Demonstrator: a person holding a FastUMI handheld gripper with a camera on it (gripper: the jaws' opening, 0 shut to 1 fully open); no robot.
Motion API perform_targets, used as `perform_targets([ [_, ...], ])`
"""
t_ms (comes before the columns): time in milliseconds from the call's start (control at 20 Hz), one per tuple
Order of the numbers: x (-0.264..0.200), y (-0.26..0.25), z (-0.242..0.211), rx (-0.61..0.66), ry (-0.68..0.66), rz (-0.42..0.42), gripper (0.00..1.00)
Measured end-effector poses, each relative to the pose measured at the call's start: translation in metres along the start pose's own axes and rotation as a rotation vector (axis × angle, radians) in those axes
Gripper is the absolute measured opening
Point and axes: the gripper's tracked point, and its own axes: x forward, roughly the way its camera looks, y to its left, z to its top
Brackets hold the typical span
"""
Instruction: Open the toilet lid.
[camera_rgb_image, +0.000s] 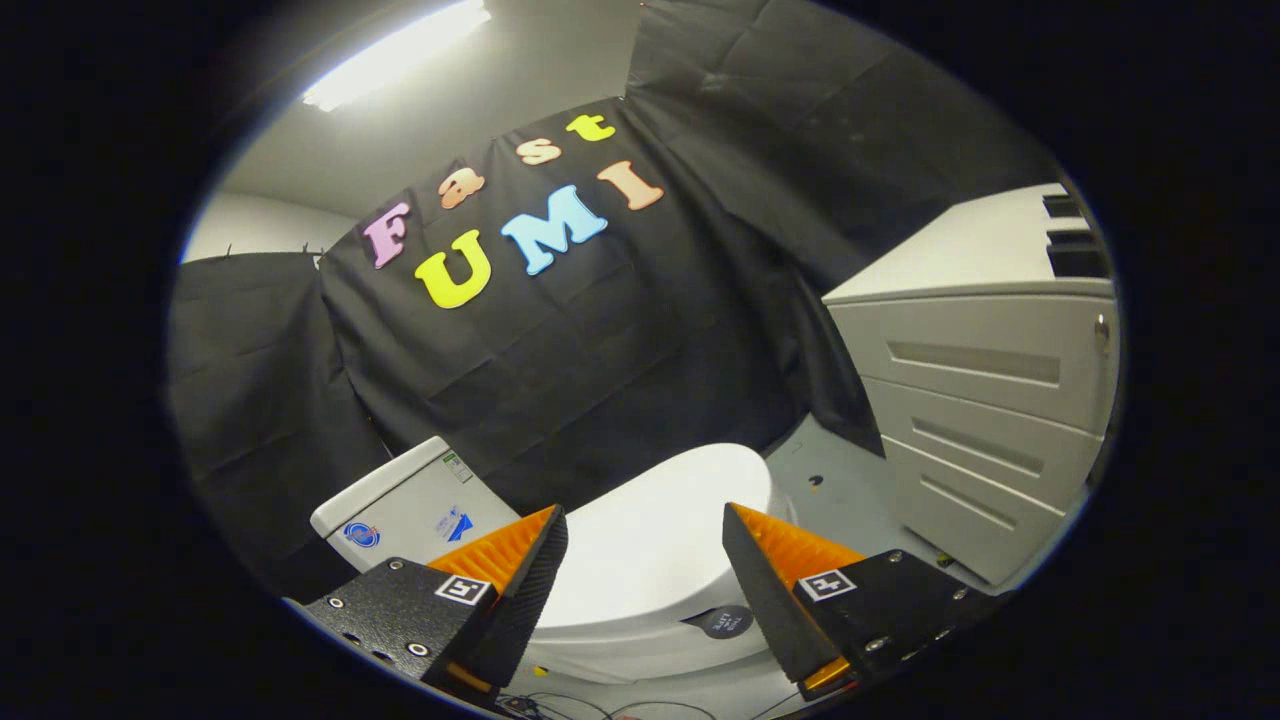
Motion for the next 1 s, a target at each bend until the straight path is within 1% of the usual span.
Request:
perform_targets([
  [150,0.008,-0.018,-0.03,0.077,0.064,-0.053,0.96],
  [300,0.011,-0.034,-0.044,0.141,0.095,-0.088,0.96],
  [450,0.017,-0.047,-0.063,0.161,0.135,-0.116,0.96],
  [600,0.023,-0.056,-0.072,0.212,0.174,-0.131,0.96],
  [900,0.03,-0.085,-0.113,0.339,0.278,-0.234,0.96],
  [1000,0.03,-0.085,-0.125,0.383,0.31,-0.239,0.96],
])
